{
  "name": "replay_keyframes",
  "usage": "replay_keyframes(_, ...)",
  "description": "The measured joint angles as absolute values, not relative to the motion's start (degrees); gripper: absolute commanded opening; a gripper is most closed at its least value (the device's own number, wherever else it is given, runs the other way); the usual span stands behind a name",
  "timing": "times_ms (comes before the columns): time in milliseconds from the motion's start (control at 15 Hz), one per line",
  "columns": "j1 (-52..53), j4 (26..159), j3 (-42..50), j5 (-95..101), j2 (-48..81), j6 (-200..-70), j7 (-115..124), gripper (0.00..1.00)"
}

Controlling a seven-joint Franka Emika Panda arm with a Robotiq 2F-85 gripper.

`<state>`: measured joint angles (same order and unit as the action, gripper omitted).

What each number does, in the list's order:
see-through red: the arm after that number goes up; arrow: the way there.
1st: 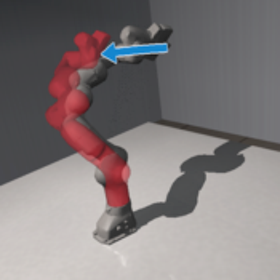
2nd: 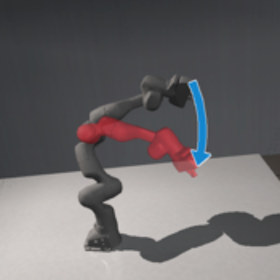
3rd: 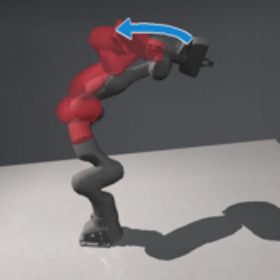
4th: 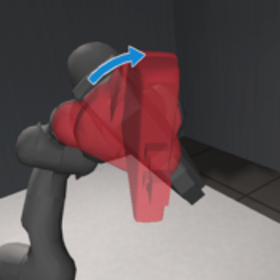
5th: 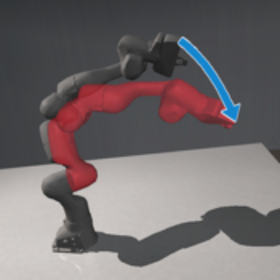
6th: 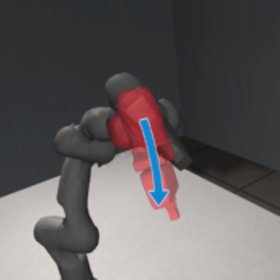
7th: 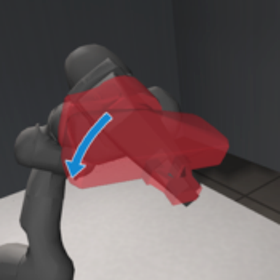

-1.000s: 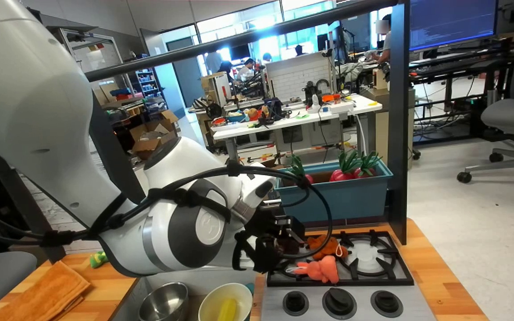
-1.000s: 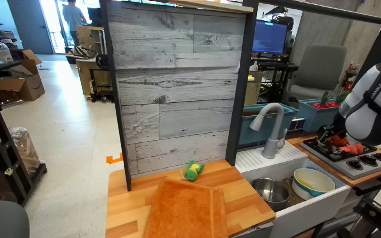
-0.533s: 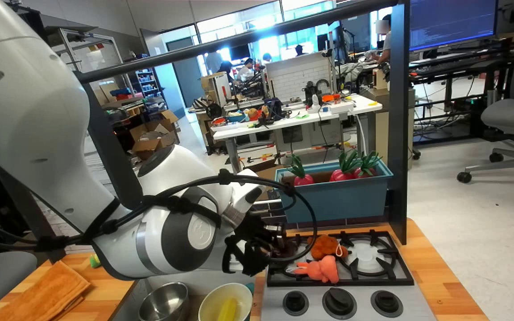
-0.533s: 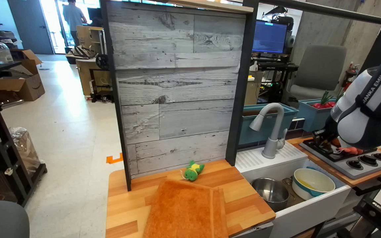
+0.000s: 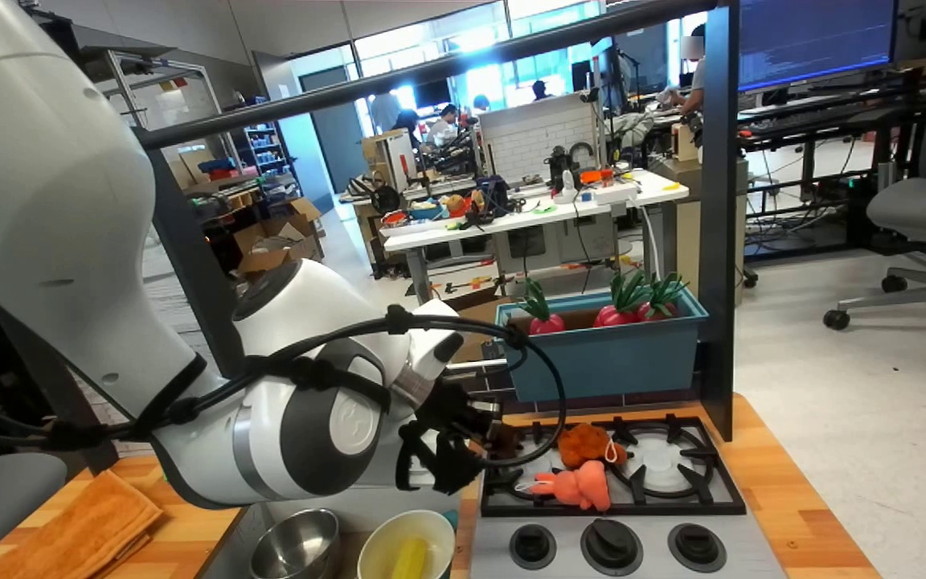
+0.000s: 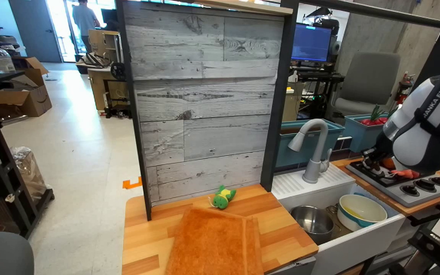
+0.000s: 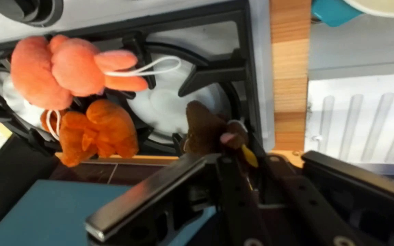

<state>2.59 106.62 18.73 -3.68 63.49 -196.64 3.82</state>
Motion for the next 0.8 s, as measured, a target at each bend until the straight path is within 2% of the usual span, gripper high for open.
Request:
replay_keyframes(133,-1.0,111.8,14.9,1.4,58.9,-201.8,1.0,0.03)
replay_keyframes(333,-8.4,120.1,8.5,10.9,50.0,-202.5,-2.3,0.03)
replay_keyframes(600,-17.0,127.0,-1.1,19.9,42.9,-196.0,-5.2,0.03)
replay_keyframes(800,-17.1,127.1,-4.2,19.4,43.9,-192.5,-5.8,0.03)
